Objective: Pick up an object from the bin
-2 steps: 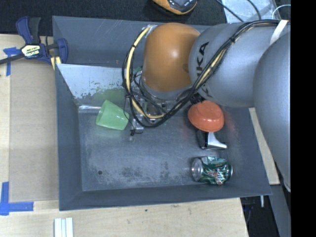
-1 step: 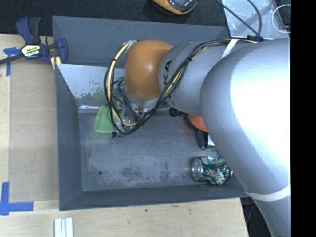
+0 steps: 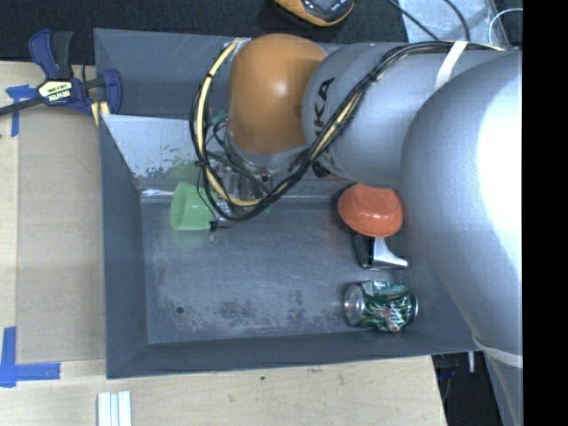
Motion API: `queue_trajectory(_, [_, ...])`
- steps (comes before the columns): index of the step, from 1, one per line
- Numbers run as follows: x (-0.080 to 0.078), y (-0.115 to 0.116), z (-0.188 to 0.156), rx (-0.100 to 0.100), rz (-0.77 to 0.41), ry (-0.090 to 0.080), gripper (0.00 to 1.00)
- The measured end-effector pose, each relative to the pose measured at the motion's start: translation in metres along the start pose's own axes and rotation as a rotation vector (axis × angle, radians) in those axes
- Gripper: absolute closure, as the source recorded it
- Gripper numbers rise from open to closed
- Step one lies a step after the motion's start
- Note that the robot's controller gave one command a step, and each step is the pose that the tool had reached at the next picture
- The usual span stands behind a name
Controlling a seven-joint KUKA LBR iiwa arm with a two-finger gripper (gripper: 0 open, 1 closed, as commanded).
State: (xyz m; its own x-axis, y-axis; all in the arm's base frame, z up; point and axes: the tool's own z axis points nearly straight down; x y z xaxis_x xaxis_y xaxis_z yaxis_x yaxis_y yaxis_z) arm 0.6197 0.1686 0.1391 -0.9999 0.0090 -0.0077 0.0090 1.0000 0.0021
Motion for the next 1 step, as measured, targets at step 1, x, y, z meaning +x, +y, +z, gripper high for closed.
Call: queue_trajectory(1, [0.0074, 0.0717, 0.0401, -0.002, -0.149, 0.01, 0.0])
